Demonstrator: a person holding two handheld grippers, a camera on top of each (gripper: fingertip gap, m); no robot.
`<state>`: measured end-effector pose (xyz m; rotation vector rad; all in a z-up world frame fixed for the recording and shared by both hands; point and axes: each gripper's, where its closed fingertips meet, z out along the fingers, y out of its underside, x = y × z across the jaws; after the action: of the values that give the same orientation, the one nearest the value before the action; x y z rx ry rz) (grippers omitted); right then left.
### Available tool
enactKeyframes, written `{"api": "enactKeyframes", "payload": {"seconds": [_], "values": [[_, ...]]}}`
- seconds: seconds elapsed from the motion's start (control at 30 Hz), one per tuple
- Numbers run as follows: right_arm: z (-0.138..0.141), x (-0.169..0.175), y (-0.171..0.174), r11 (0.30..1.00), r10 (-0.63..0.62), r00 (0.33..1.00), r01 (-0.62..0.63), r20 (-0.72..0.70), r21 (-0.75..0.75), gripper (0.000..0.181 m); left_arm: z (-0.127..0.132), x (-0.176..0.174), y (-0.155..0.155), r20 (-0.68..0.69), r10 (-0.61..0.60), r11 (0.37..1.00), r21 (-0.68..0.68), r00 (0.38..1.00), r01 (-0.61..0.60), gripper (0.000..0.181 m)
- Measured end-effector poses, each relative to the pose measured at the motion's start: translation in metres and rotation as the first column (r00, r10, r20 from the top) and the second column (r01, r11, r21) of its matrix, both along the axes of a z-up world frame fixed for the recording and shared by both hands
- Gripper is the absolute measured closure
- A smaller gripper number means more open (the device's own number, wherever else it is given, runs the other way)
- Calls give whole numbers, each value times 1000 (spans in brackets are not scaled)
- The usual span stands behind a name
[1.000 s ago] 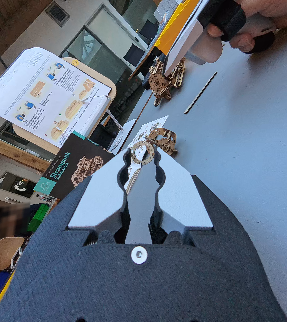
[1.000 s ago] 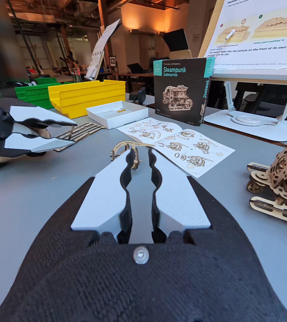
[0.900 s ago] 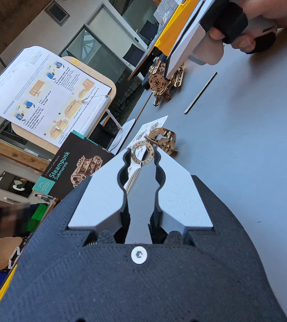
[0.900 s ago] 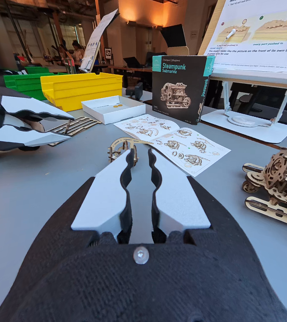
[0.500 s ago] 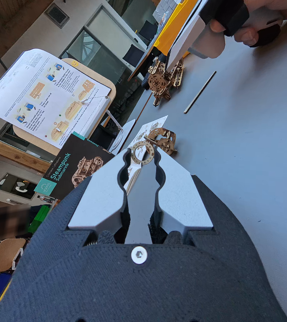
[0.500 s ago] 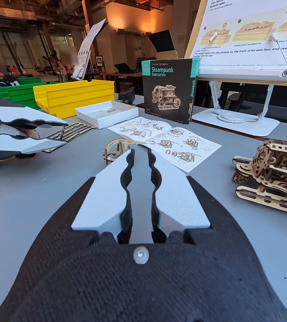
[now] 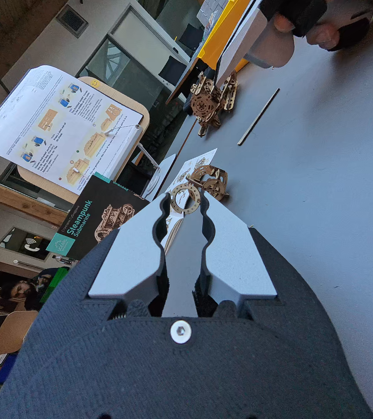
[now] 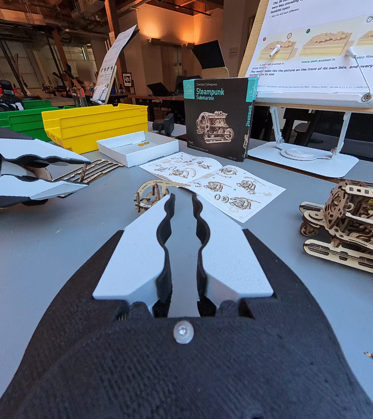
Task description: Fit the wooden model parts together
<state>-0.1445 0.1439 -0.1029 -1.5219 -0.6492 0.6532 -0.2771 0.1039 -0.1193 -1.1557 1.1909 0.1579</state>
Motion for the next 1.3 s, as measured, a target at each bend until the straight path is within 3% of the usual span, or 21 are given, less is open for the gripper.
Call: {"api": "enactKeyframes", "payload": {"seconds": [0.37, 0.67, 1.3], "values": [[-2, -3, -2, 1000, -3, 999, 3, 44, 16, 168, 0, 3, -3, -23, -5, 1000, 17, 1000, 6, 156], [3, 5, 1, 1000, -8, 1000, 8, -28, -2, 168, -1, 3, -2, -31, 1, 1000, 19, 1000, 0, 156], [3, 5, 0, 1000, -9, 1000, 9, -24, 5, 168, 2, 0, -1, -8, 12, 1000, 20, 1000, -12, 156]]}}
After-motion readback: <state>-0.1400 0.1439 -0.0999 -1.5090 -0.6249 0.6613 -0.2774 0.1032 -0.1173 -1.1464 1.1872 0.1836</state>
